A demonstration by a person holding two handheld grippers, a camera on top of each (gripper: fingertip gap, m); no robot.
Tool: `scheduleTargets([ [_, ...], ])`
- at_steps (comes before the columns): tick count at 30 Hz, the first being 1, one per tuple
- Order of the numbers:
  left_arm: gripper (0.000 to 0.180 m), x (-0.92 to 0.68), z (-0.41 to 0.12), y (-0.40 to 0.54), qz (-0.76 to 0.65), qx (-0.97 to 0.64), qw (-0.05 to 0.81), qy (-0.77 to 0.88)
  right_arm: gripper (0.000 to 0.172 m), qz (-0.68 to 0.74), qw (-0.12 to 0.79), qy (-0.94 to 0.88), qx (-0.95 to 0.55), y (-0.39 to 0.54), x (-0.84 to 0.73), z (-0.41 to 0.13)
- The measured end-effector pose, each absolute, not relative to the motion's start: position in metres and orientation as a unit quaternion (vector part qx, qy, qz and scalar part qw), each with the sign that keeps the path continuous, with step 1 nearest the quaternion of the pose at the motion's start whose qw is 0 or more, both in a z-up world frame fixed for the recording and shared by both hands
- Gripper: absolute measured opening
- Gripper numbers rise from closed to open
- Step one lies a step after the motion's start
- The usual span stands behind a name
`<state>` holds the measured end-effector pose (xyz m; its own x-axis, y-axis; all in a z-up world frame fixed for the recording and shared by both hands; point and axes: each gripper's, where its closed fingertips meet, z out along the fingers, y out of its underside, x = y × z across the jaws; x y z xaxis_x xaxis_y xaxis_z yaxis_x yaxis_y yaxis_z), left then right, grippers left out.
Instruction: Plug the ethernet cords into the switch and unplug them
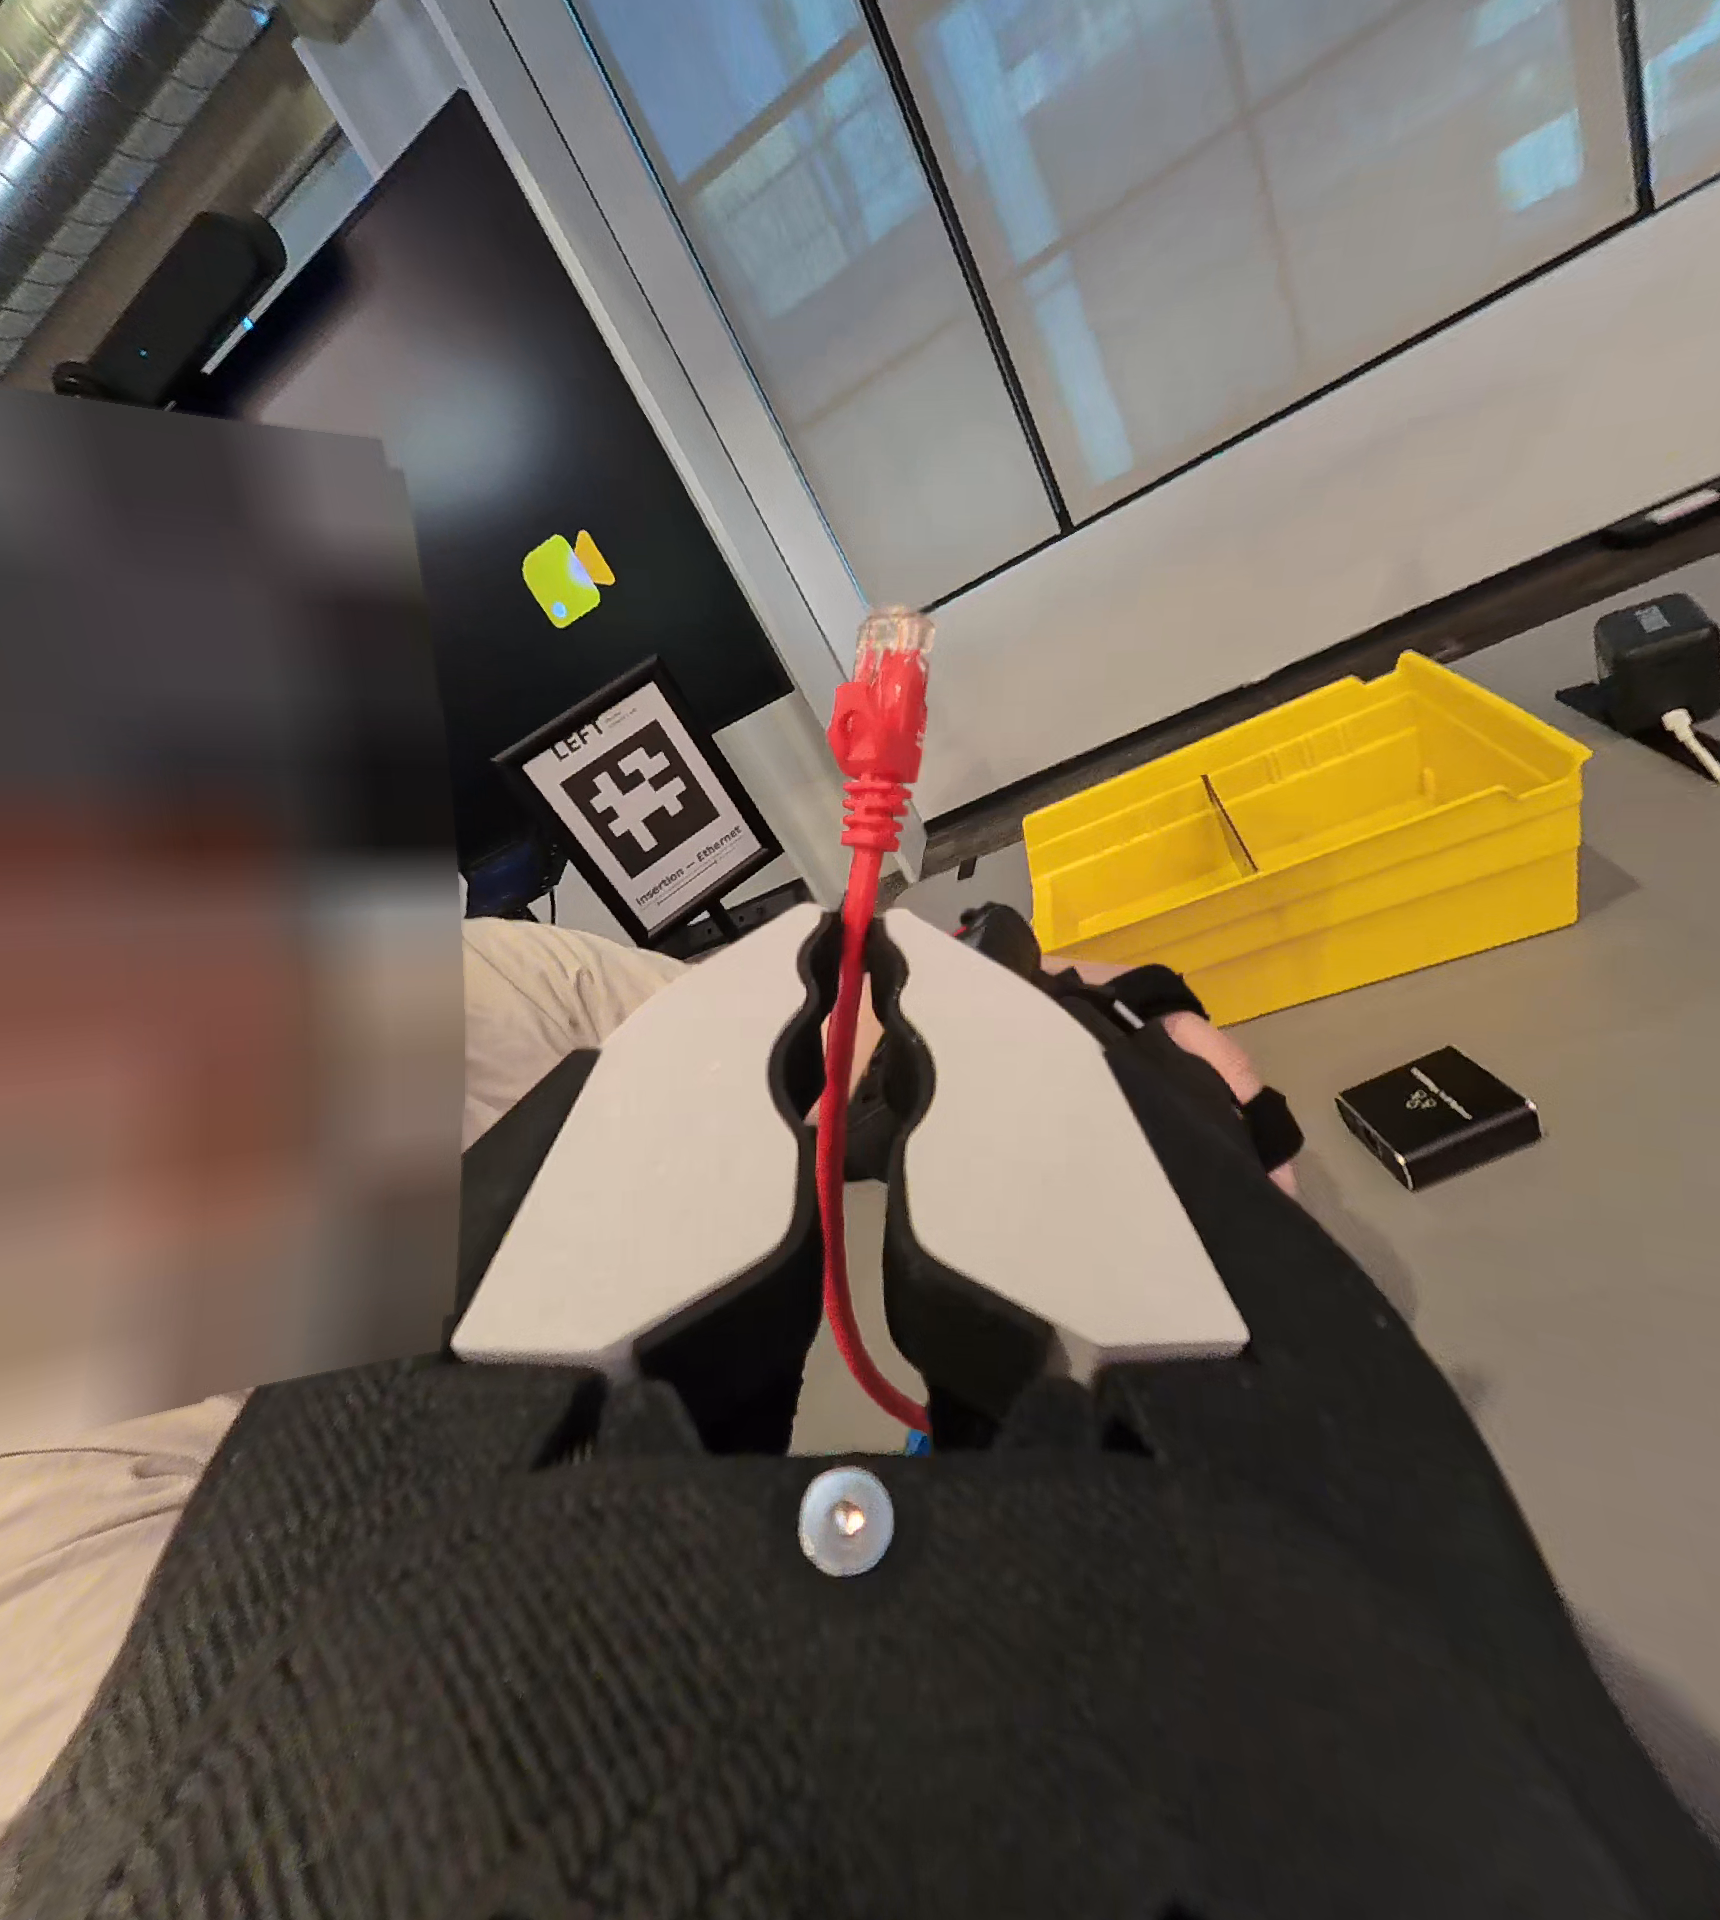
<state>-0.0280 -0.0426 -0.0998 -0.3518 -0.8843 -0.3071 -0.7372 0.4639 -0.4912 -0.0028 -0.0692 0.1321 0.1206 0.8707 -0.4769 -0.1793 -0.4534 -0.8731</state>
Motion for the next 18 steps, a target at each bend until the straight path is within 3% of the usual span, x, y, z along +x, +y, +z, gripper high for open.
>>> scheduleTargets([
  [3,0.021,-0.026,-0.107,-0.048,-0.155,-0.499,0.257,0.813,0.006,0.575,0.432,-0.272,-0.639,-0.063,0.003,0.118],
  [13,0.020,-0.035,-0.114,-0.040,-0.160,-0.516,0.226,0.811,0.005,0.568,0.421,-0.346,-0.617,-0.110,0.020,0.110],
  [18,0.024,-0.043,-0.114,-0.047,-0.183,-0.520,0.190,0.812,0.005,0.572,0.464,-0.336,-0.588,-0.124,0.036,0.128],
])
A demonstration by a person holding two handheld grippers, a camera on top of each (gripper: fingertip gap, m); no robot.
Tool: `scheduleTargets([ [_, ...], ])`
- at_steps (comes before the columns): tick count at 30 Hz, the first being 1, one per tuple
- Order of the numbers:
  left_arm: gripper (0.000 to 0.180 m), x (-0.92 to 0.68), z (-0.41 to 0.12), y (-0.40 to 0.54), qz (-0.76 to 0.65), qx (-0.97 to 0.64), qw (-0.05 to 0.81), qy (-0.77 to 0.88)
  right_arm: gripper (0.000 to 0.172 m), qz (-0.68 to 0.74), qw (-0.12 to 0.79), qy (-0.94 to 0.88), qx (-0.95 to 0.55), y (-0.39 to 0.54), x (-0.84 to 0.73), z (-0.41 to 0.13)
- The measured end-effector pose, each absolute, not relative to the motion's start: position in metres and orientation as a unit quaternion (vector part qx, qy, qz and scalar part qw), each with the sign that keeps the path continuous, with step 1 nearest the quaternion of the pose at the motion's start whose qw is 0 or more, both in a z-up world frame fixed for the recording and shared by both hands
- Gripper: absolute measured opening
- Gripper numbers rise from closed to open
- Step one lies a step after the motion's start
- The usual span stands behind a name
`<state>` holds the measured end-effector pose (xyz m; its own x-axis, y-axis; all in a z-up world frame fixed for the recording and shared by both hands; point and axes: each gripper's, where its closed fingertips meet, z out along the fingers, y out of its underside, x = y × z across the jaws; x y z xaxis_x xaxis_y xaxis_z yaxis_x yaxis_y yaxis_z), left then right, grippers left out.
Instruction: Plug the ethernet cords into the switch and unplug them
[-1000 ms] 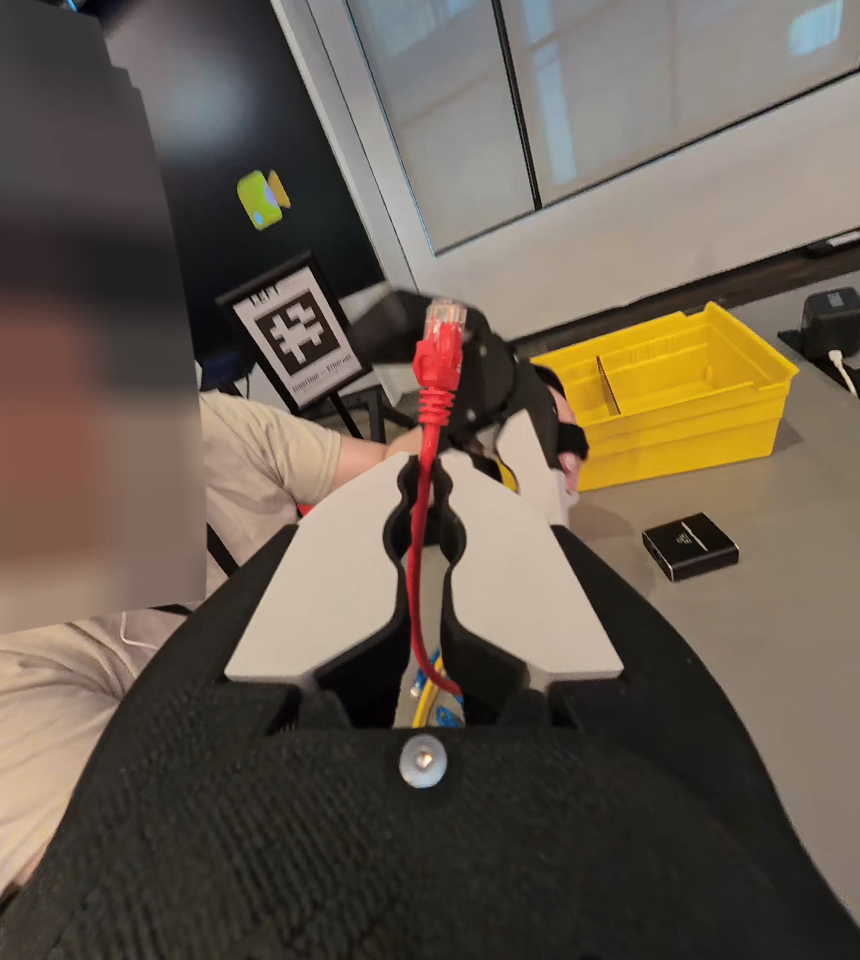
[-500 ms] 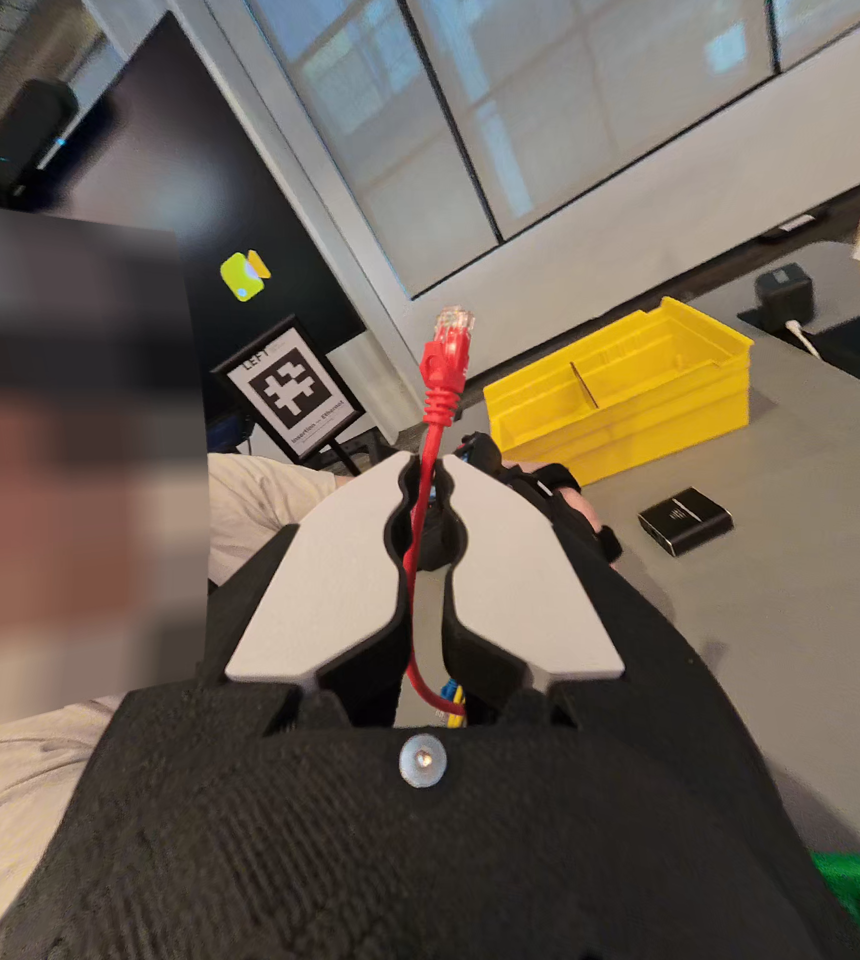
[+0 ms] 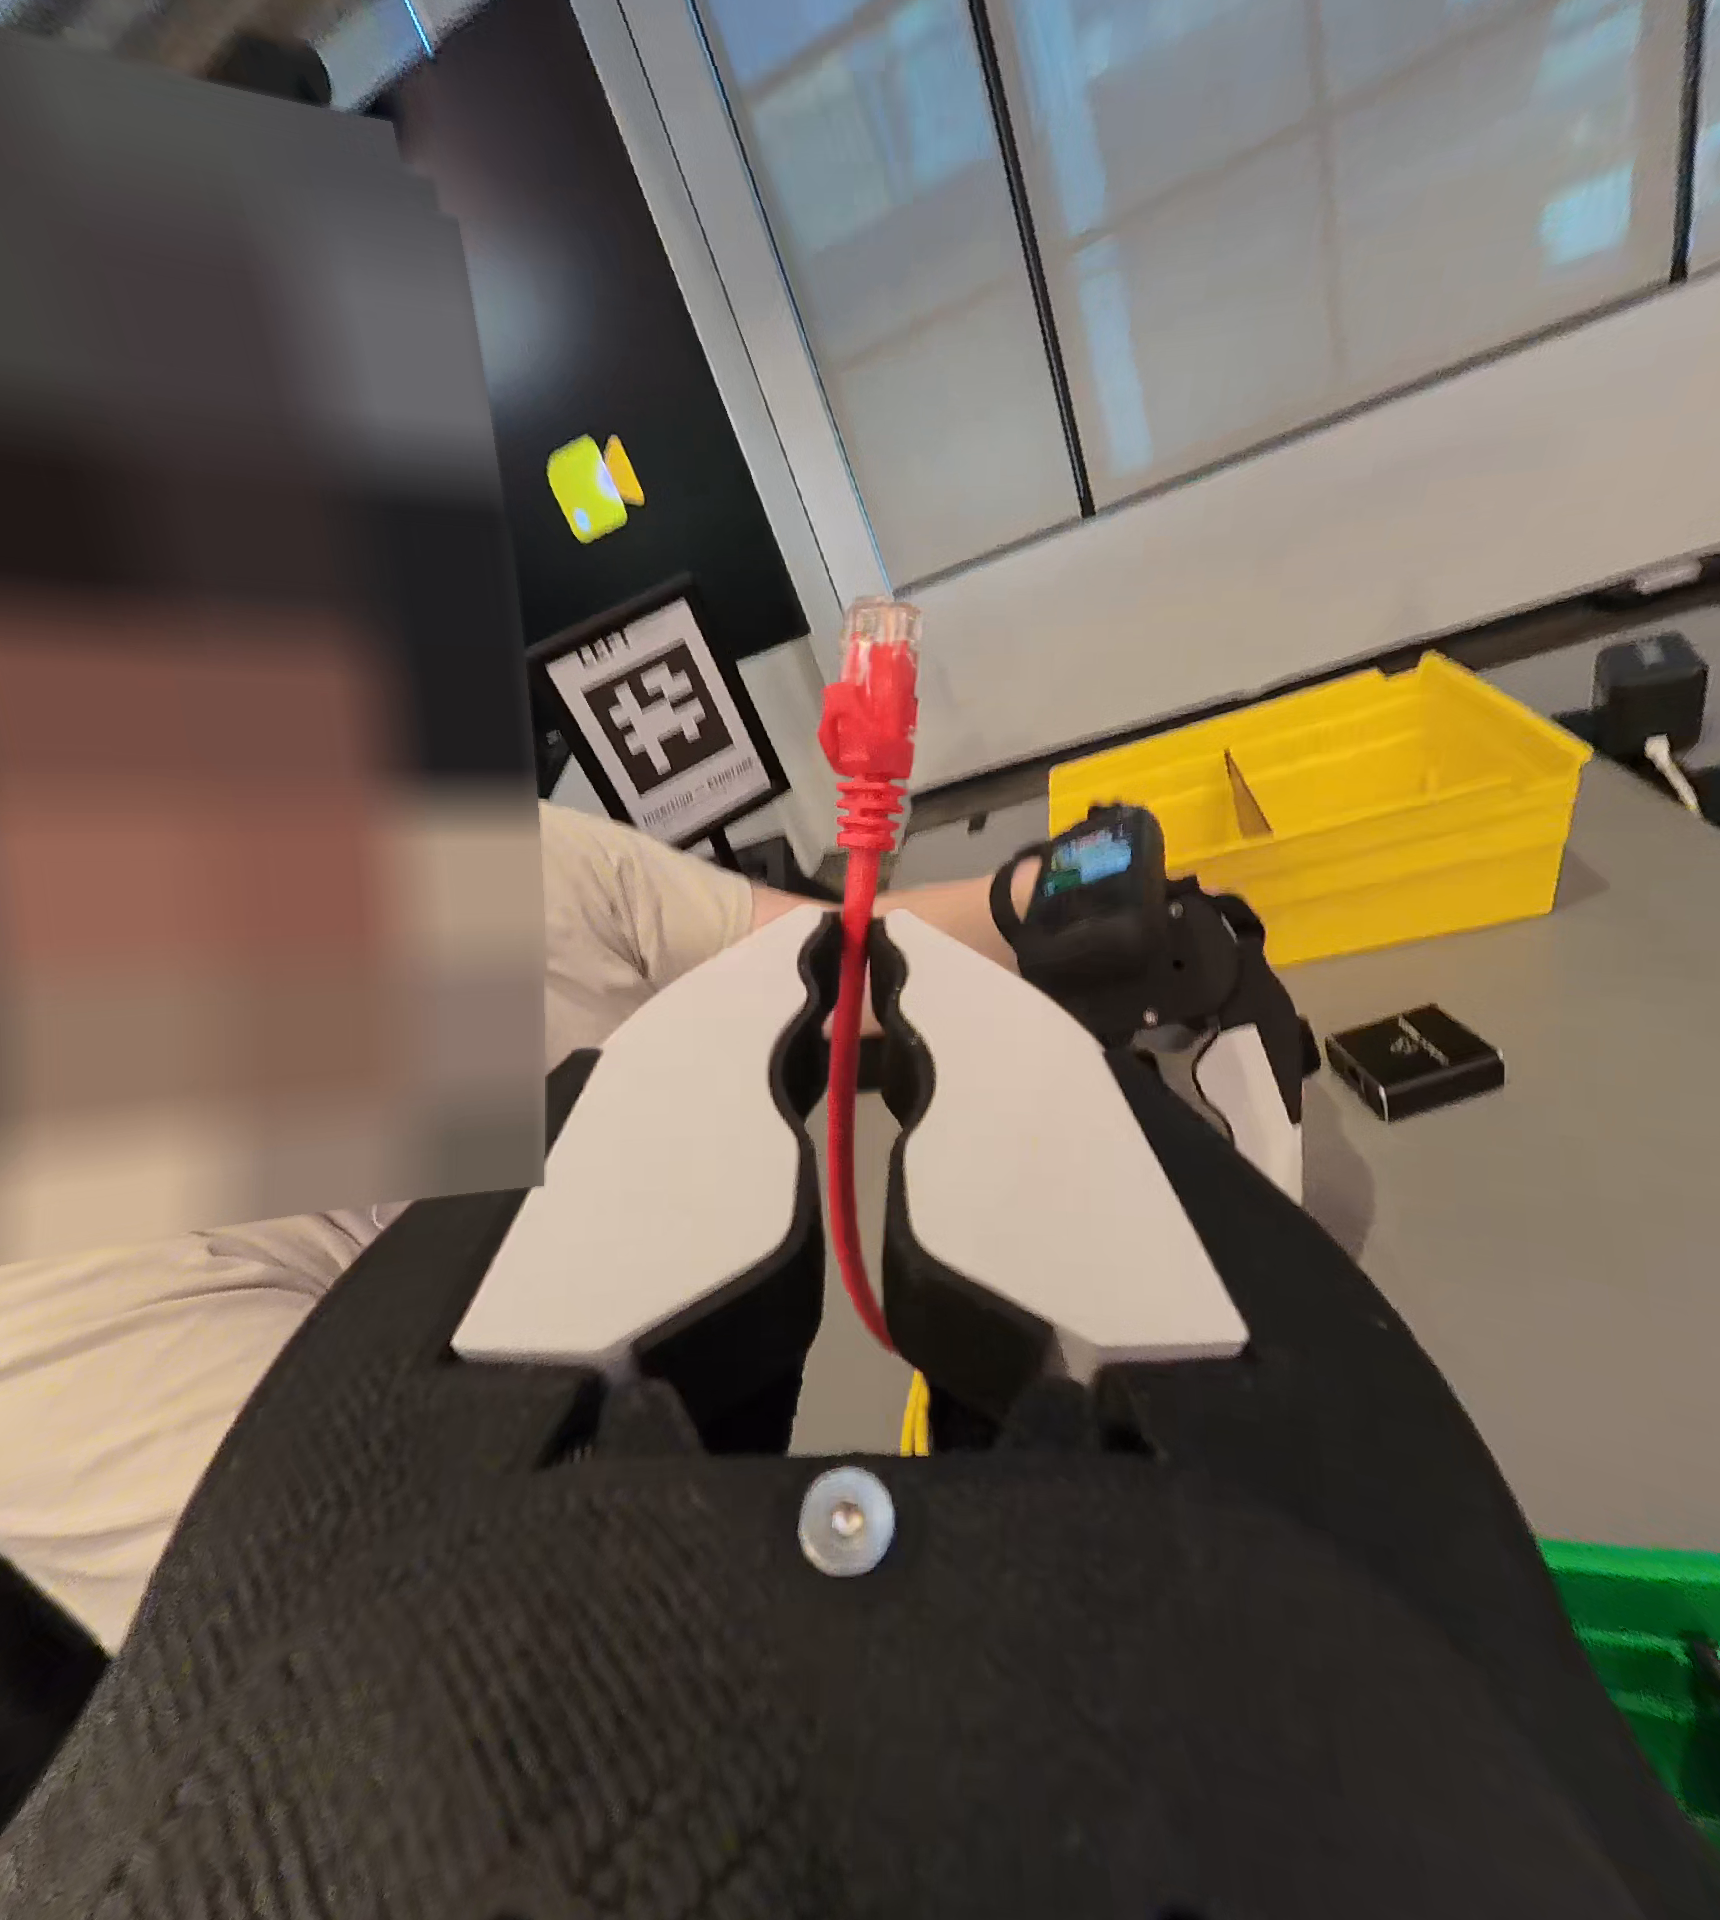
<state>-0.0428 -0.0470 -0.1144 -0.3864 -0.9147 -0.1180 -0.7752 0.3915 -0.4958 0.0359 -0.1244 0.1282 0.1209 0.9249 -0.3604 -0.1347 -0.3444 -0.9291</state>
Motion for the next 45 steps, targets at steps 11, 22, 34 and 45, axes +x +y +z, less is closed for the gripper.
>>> scheduleTargets([
  [11,0.019,-0.039,-0.114,-0.039,-0.171,-0.523,0.212,0.808,0.005,0.557,0.488,-0.304,-0.600,-0.115,0.042,0.133],
  [22,0.021,-0.036,-0.084,-0.033,-0.188,-0.521,0.265,0.789,0.005,0.559,0.458,-0.311,-0.617,-0.110,0.037,0.117],
  [34,0.028,-0.047,0.027,-0.033,-0.285,-0.494,0.417,0.708,0.005,0.540,0.387,-0.342,-0.665,-0.094,0.004,0.089],
  [45,0.038,-0.061,0.070,-0.059,-0.290,-0.404,0.506,0.705,0.006,0.466,0.290,-0.401,-0.733,-0.080,-0.057,0.051],
])
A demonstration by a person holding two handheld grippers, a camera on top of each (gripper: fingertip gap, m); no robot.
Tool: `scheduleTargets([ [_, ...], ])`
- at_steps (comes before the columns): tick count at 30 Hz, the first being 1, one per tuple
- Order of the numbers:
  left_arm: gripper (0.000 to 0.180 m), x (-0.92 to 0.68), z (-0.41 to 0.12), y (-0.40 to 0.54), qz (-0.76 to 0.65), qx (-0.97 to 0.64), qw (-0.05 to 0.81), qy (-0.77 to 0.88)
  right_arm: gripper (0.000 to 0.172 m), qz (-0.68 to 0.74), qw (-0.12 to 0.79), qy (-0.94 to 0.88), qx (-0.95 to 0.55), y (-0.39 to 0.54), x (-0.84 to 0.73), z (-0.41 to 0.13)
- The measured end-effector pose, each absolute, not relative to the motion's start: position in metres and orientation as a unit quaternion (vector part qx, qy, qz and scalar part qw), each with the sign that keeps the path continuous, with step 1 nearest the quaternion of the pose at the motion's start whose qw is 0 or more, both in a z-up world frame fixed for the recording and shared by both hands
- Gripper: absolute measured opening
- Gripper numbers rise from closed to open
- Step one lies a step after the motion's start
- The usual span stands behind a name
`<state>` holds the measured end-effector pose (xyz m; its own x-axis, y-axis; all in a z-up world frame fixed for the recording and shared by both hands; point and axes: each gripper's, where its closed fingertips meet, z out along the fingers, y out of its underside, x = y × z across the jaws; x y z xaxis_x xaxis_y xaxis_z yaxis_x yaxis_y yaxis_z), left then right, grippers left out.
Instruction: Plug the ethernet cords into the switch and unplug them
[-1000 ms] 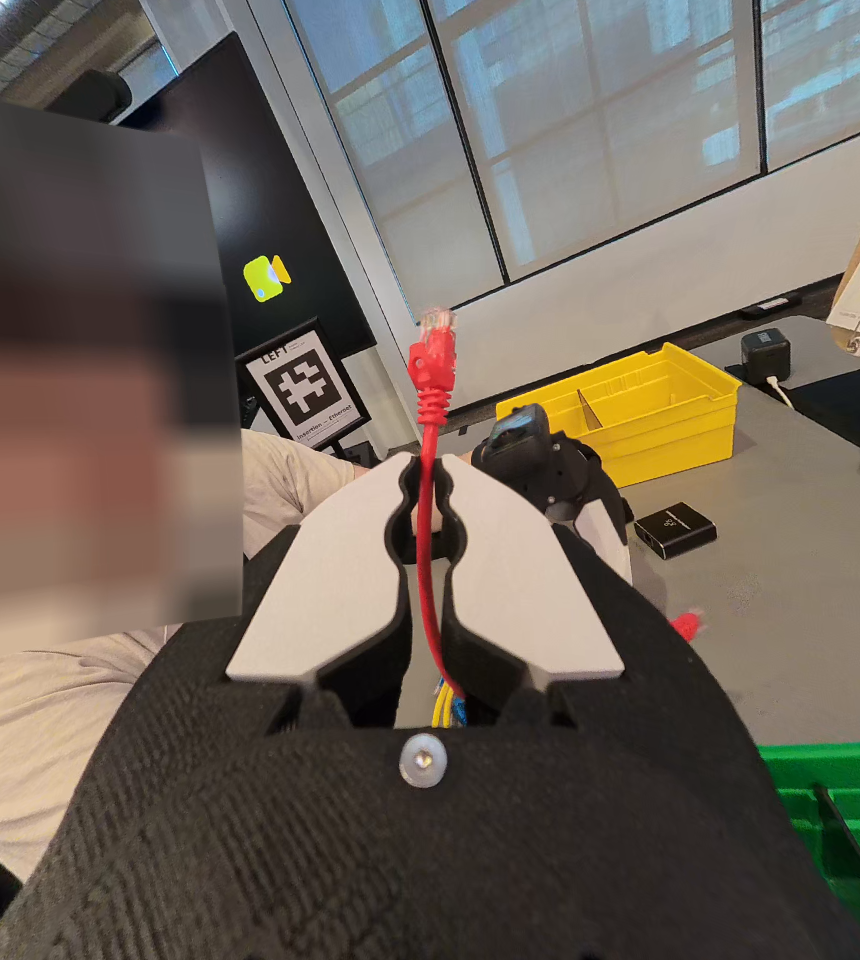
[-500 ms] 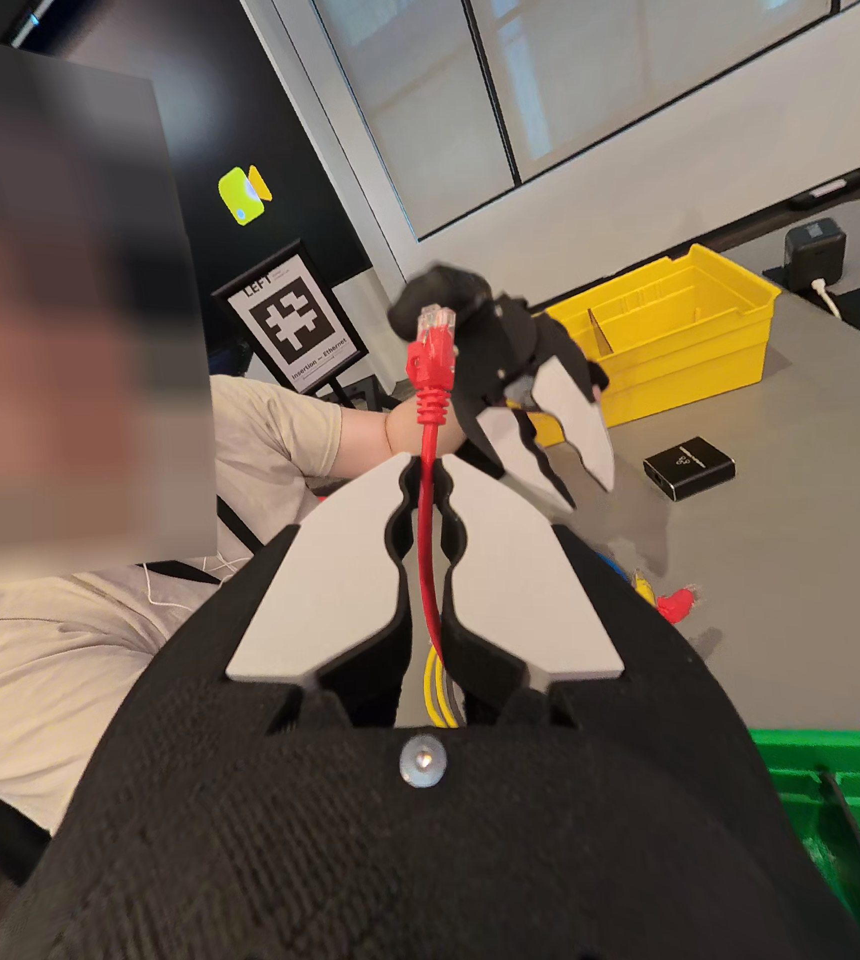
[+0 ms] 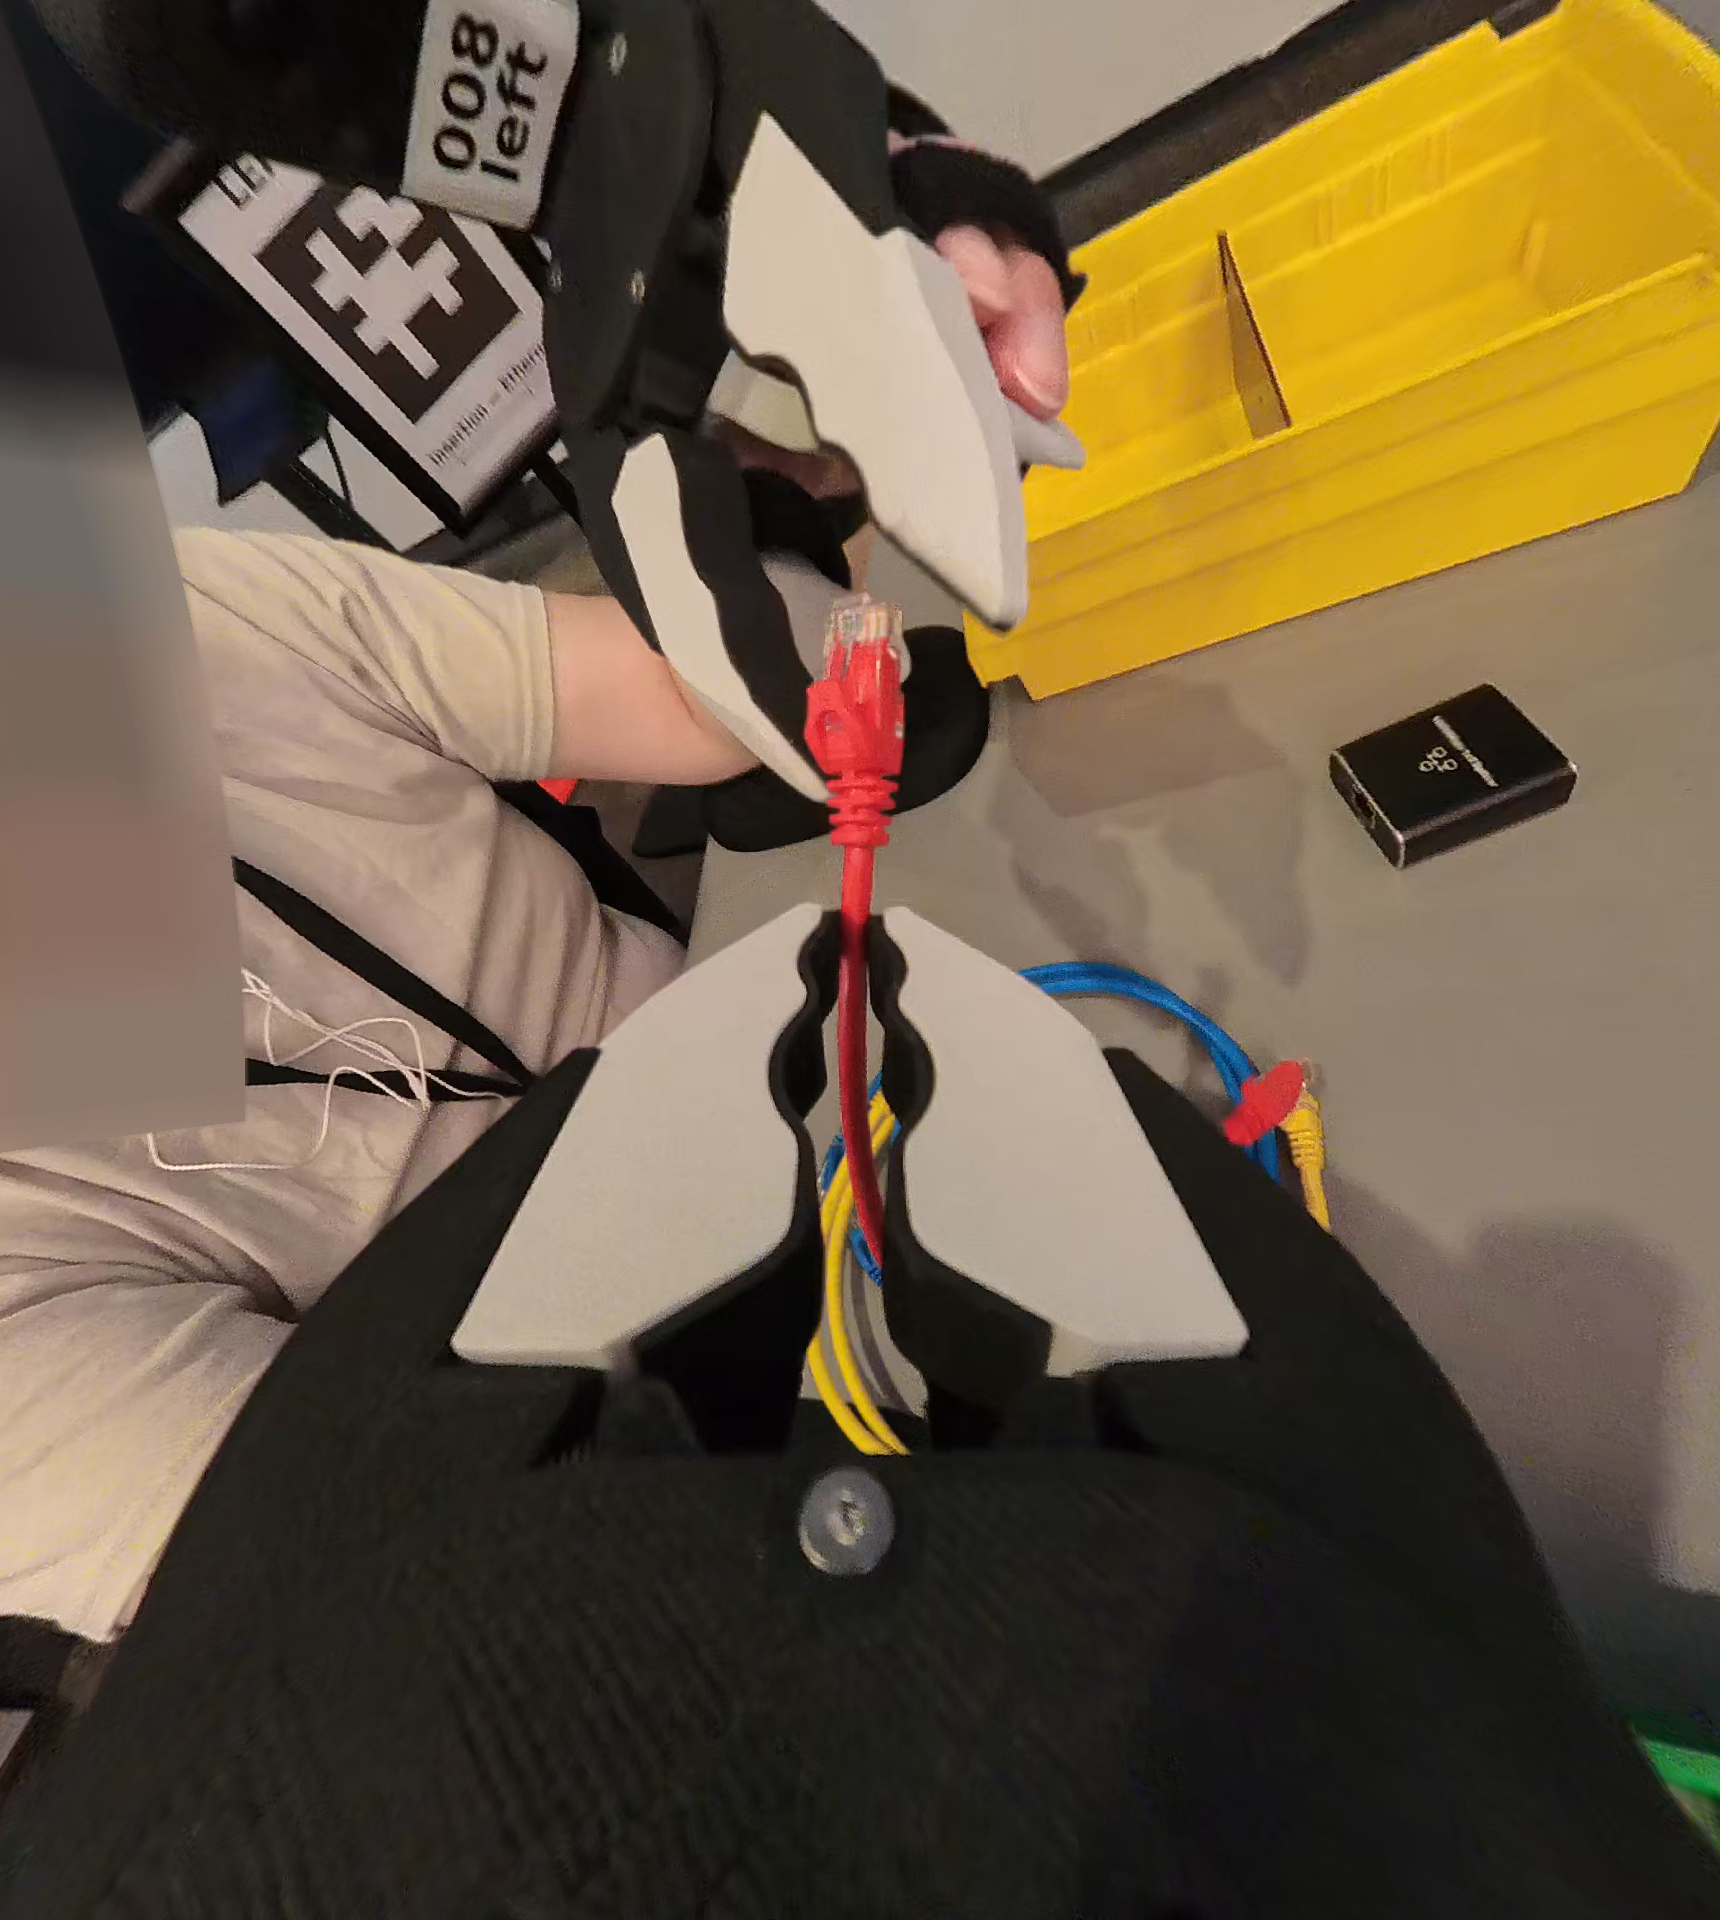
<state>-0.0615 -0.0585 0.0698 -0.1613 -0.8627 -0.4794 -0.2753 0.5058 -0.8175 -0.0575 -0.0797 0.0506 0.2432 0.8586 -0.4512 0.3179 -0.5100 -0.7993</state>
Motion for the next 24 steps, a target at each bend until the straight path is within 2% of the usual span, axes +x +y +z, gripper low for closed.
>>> scheduleTargets([
  [4,0.022,-0.066,0.064,-0.063,-0.315,-0.399,0.473,0.720,0.006,0.446,0.288,-0.411,-0.741,-0.077,-0.061,0.045],
  [10,0.016,-0.066,0.057,-0.060,-0.316,-0.409,0.450,0.728,0.006,0.408,0.314,-0.419,-0.748,-0.066,-0.055,0.040],
  [13,0.013,-0.065,0.067,-0.049,-0.327,-0.436,0.465,0.698,0.016,0.360,0.411,-0.389,-0.742,-0.040,-0.044,0.061],
  [15,0.013,-0.067,0.076,-0.036,-0.327,-0.459,0.484,0.669,0.027,0.300,0.533,-0.353,-0.708,-0.023,-0.033,0.100],
  [17,0.013,-0.071,0.083,-0.024,-0.333,-0.481,0.495,0.642,0.027,0.296,0.646,-0.367,-0.601,-0.043,-0.042,0.151],
  [18,0.013,-0.073,0.086,-0.018,-0.338,-0.491,0.498,0.629,0.023,0.334,0.659,-0.430,-0.519,-0.076,-0.062,0.163],
  [19,0.013,-0.076,0.089,-0.013,-0.346,-0.499,0.500,0.617,0.017,0.374,0.640,-0.506,-0.442,-0.111,-0.082,0.158],
  [21,0.013,-0.084,0.097,-0.002,-0.360,-0.512,0.506,0.593,0.019,0.431,0.534,-0.621,-0.378,-0.151,-0.112,0.121],
  [24,0.013,-0.099,0.110,0.008,-0.374,-0.520,0.518,0.566,0.020,0.453,0.432,-0.634,-0.454,-0.124,-0.147,0.071],
])
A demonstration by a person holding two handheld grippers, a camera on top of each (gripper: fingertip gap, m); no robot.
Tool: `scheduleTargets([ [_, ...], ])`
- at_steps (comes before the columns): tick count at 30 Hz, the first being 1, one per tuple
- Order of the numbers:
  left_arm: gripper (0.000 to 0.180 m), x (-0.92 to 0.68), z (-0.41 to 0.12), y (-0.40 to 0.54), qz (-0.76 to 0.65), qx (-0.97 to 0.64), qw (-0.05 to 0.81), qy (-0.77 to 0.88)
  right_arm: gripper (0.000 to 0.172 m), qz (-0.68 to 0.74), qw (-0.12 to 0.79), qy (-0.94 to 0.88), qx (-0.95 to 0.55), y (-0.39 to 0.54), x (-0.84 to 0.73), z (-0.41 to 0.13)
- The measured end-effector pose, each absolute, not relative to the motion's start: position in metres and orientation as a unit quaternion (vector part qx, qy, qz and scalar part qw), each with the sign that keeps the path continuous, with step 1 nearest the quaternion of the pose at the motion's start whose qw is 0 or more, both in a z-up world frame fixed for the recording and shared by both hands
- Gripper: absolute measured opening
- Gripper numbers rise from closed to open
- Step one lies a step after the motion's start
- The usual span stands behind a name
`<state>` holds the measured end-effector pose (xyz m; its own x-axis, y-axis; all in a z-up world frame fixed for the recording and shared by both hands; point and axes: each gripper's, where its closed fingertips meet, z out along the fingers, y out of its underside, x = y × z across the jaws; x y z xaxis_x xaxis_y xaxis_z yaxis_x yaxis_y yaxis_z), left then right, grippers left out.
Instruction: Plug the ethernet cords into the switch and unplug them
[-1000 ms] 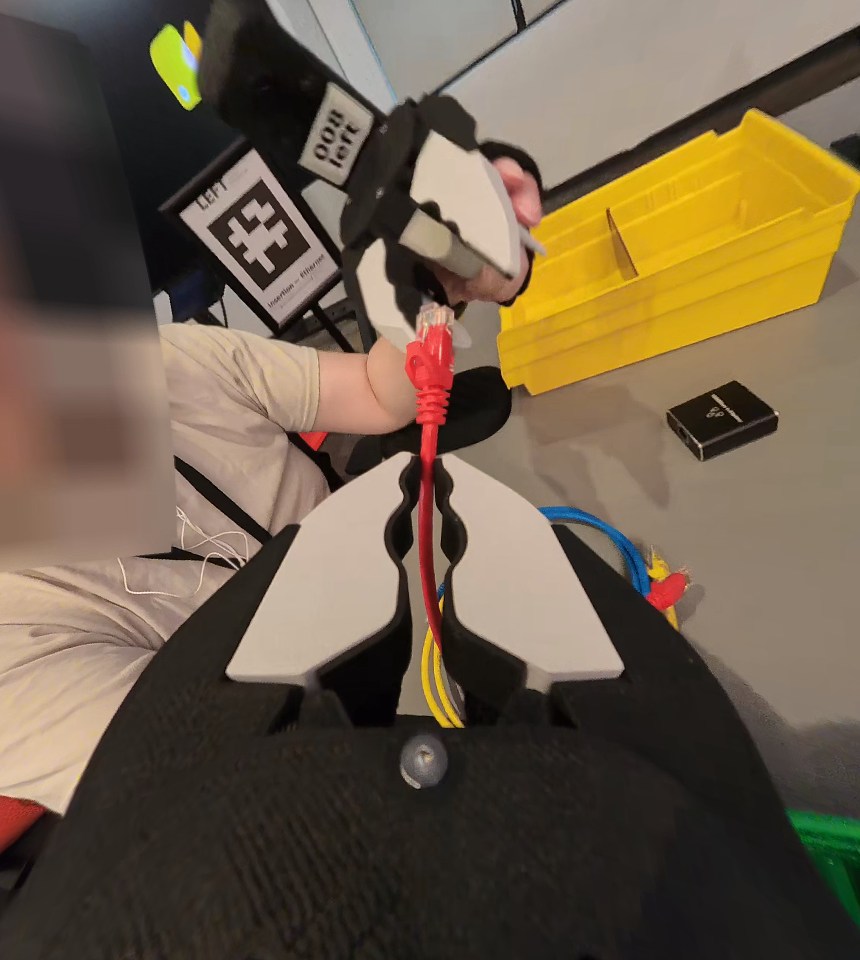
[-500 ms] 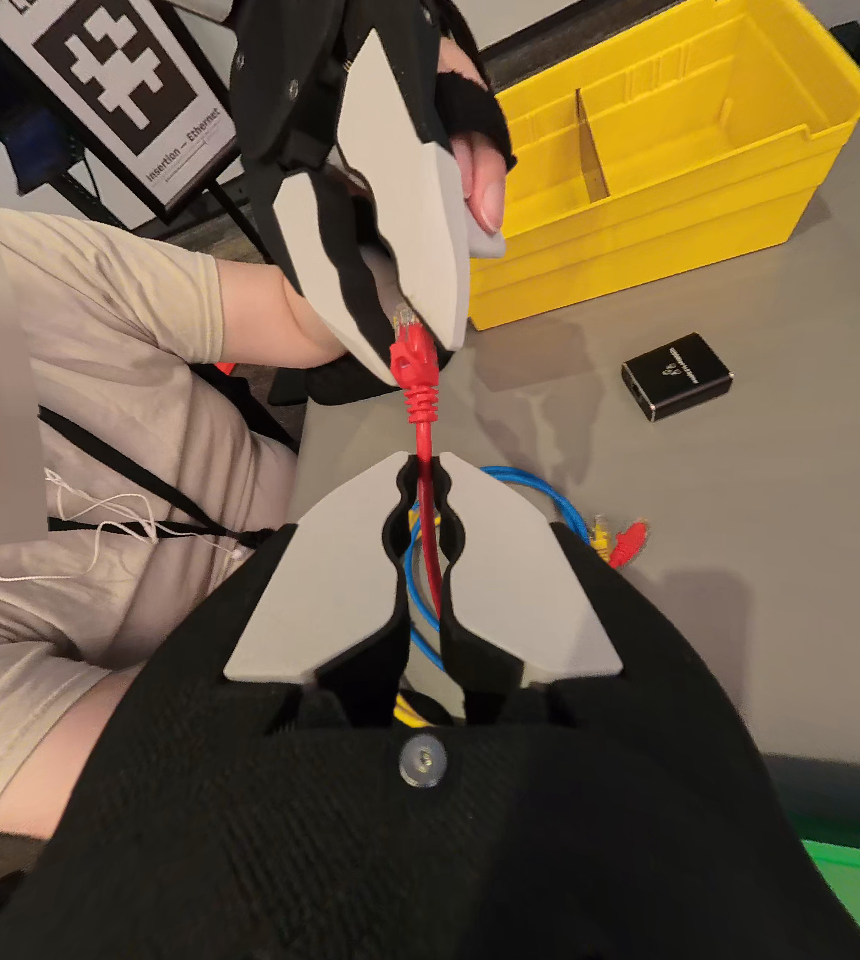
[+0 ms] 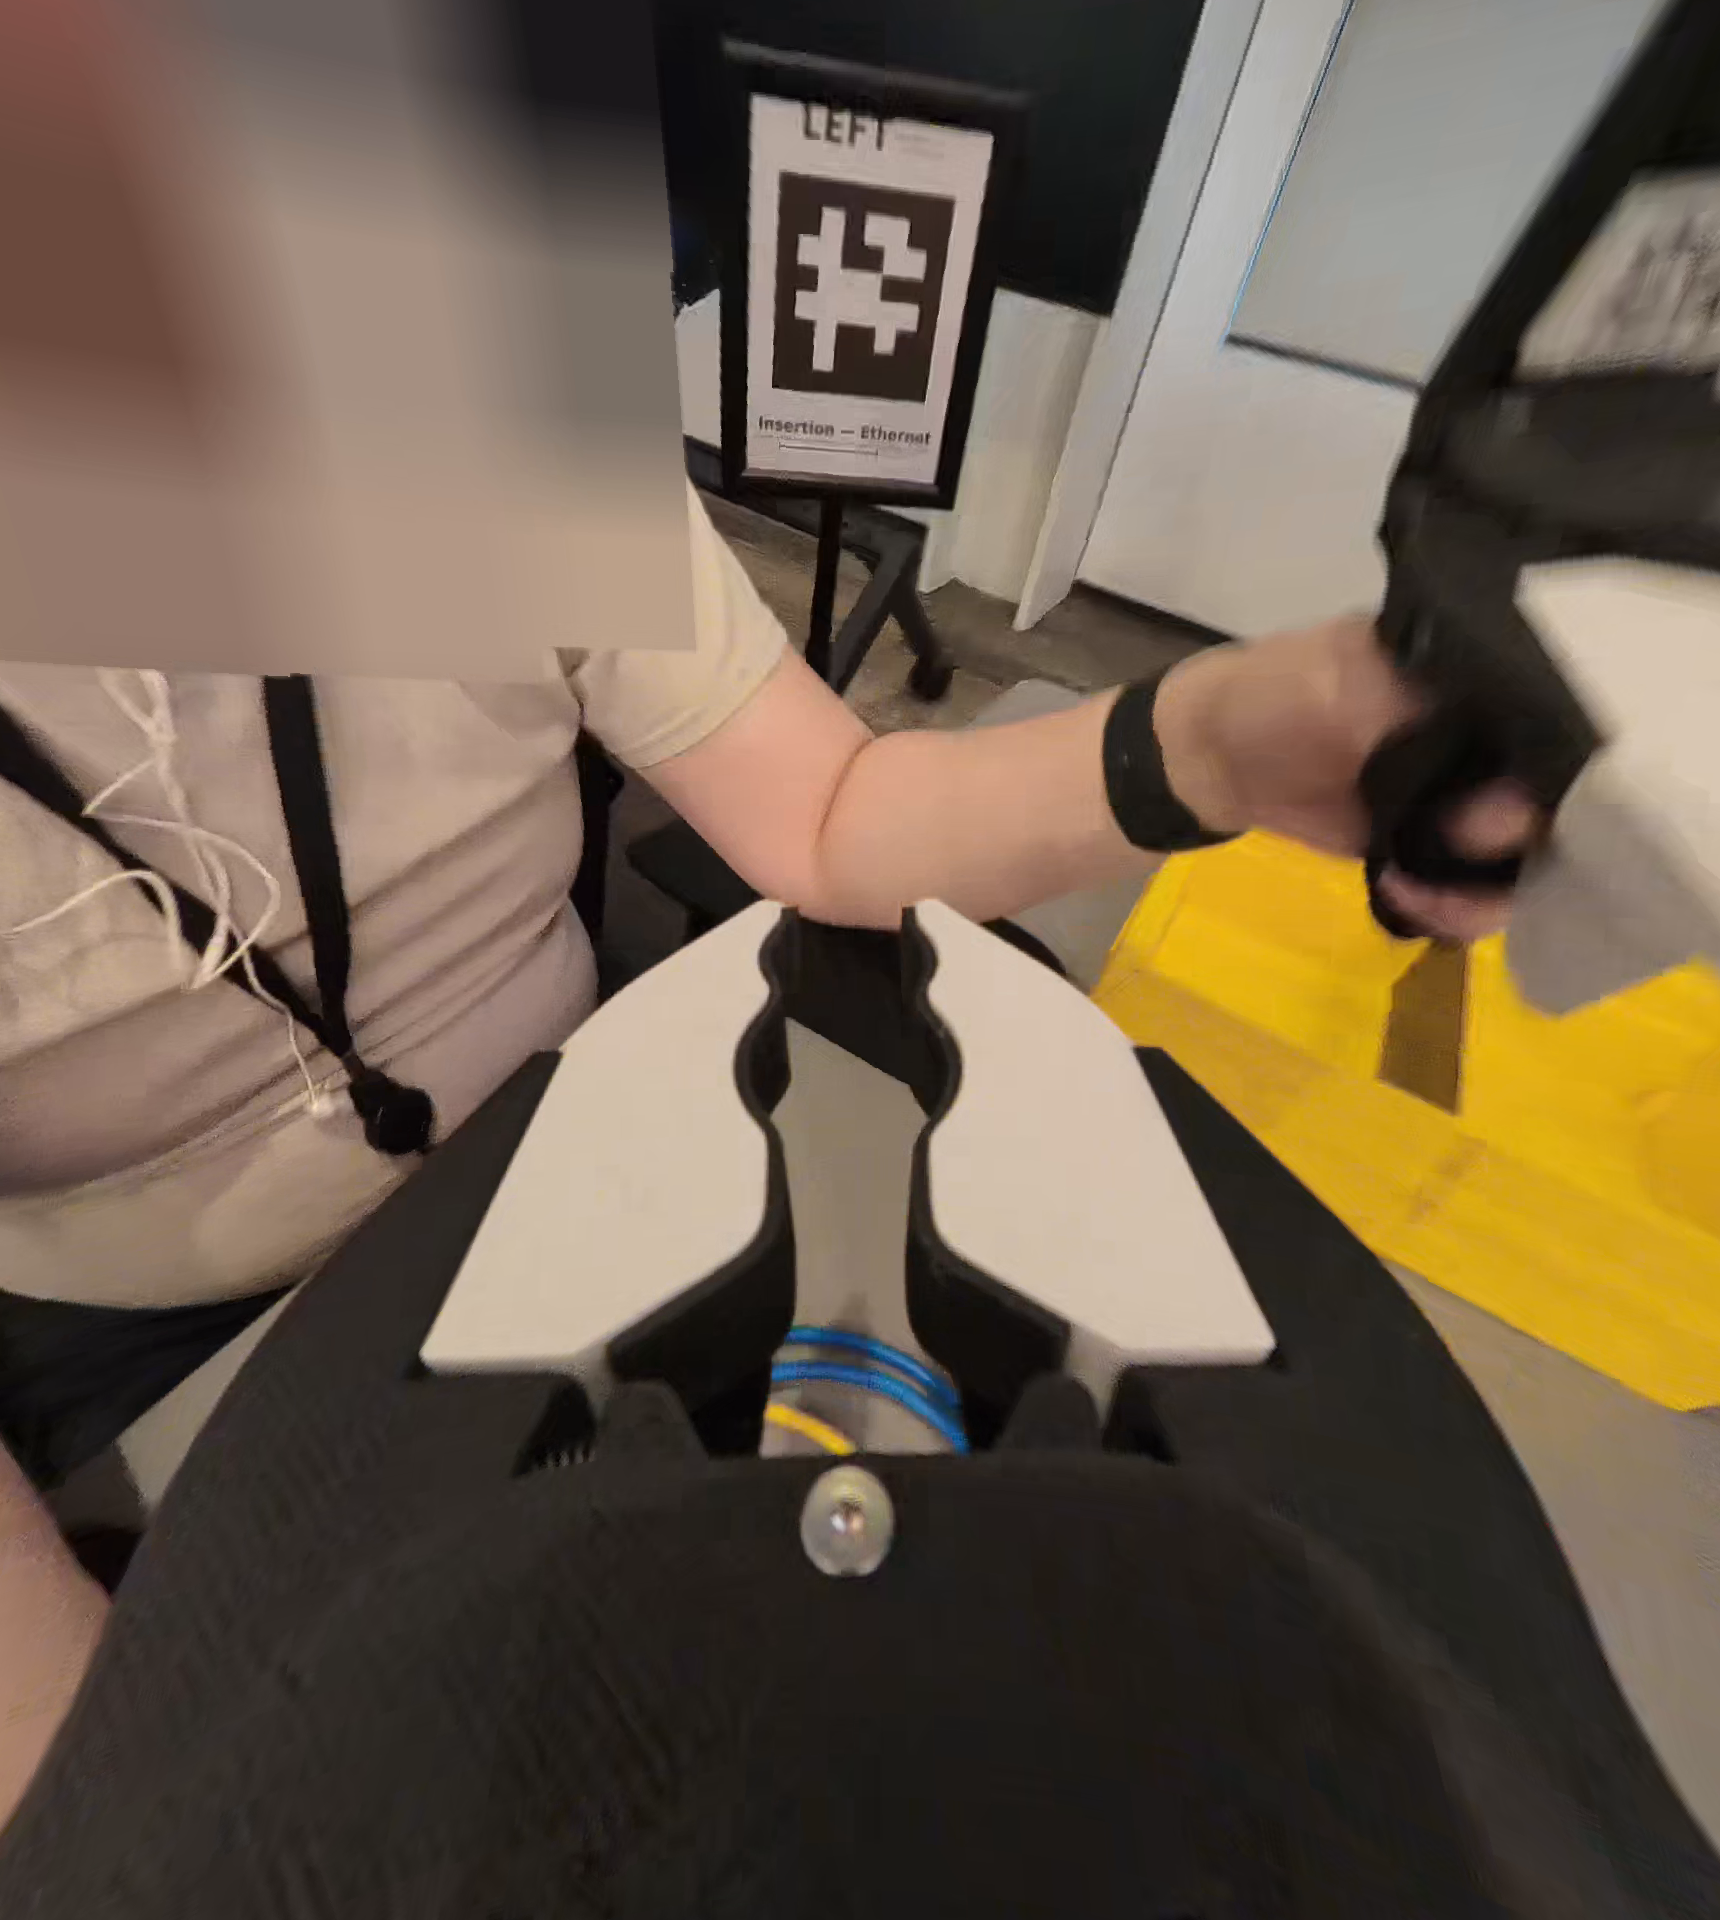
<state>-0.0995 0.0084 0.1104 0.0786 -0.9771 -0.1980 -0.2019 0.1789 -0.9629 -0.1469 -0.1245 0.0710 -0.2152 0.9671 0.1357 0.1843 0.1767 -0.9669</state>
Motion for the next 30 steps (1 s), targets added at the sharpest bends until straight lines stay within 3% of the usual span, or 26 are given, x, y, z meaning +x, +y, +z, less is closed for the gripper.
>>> scheduleTargets([
  [4,0.013,-0.121,0.132,0.015,-0.392,-0.515,0.544,0.534,0.024,0.515,0.493,-0.497,-0.495,-0.056,-0.172,0.071],
  [8,0.012,-0.128,0.141,0.011,-0.407,-0.506,0.546,0.528,0.038,0.466,0.591,-0.355,-0.554,0.006,-0.166,0.074],
  [10,0.012,-0.126,0.141,0.009,-0.405,-0.503,0.548,0.532,0.055,0.432,0.638,-0.326,-0.547,0.016,-0.165,0.079],
  [14,0.012,-0.120,0.140,-0.004,-0.417,-0.489,0.535,0.549,0.056,0.439,0.734,-0.245,-0.457,0.011,-0.146,0.112],
  [22,0.012,-0.128,0.151,-0.033,-0.511,-0.435,0.481,0.564,0.042,0.463,0.777,-0.282,-0.320,-0.043,-0.129,0.152],
  [25,0.012,-0.131,0.153,-0.041,-0.538,-0.418,0.457,0.572,0.024,0.465,0.777,-0.282,-0.319,-0.045,-0.128,0.156],
  [30,0.012,-0.132,0.147,-0.043,-0.518,-0.413,0.458,0.592,0.010,0.437,0.773,-0.301,-0.347,-0.040,-0.128,0.151],
])
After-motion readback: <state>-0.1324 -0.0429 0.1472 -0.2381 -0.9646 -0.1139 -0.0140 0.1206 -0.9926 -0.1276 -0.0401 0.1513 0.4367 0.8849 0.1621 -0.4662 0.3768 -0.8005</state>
